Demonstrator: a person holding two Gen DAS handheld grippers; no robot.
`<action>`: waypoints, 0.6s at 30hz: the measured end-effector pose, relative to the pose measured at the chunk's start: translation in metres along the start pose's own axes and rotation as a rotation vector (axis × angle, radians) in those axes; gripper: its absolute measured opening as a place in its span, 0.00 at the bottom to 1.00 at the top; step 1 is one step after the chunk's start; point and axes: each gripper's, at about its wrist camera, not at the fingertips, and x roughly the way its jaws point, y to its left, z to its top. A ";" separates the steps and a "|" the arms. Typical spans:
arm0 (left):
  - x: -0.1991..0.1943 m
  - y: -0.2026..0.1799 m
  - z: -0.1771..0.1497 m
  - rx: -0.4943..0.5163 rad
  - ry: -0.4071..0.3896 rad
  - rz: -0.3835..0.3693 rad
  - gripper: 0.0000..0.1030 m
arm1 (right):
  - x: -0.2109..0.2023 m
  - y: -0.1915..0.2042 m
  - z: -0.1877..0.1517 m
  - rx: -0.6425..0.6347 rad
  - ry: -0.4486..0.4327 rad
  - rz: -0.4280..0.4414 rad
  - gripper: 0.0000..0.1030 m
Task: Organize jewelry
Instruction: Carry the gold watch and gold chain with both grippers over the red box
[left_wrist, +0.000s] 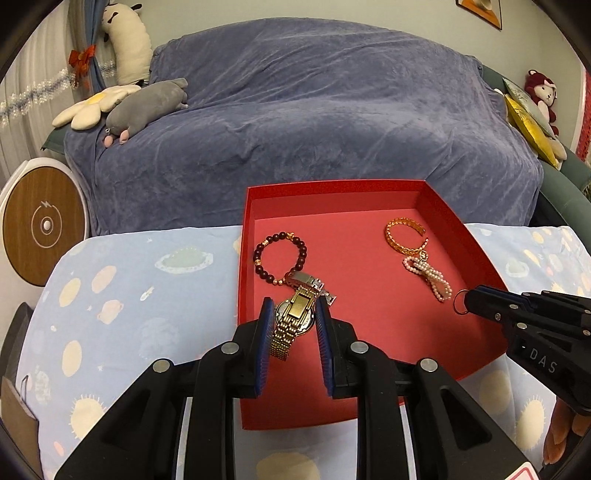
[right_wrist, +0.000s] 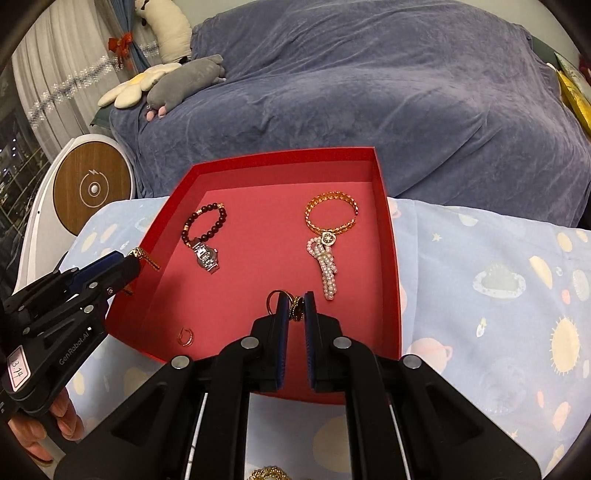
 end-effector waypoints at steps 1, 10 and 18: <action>0.003 0.001 0.000 -0.004 0.004 0.002 0.19 | 0.003 0.000 0.000 0.001 0.005 -0.003 0.07; 0.021 -0.001 0.004 -0.004 0.012 0.041 0.19 | 0.014 0.001 -0.007 -0.026 0.026 -0.013 0.09; 0.008 -0.009 0.007 0.008 -0.022 0.081 0.32 | -0.008 -0.002 -0.012 -0.013 -0.023 -0.004 0.25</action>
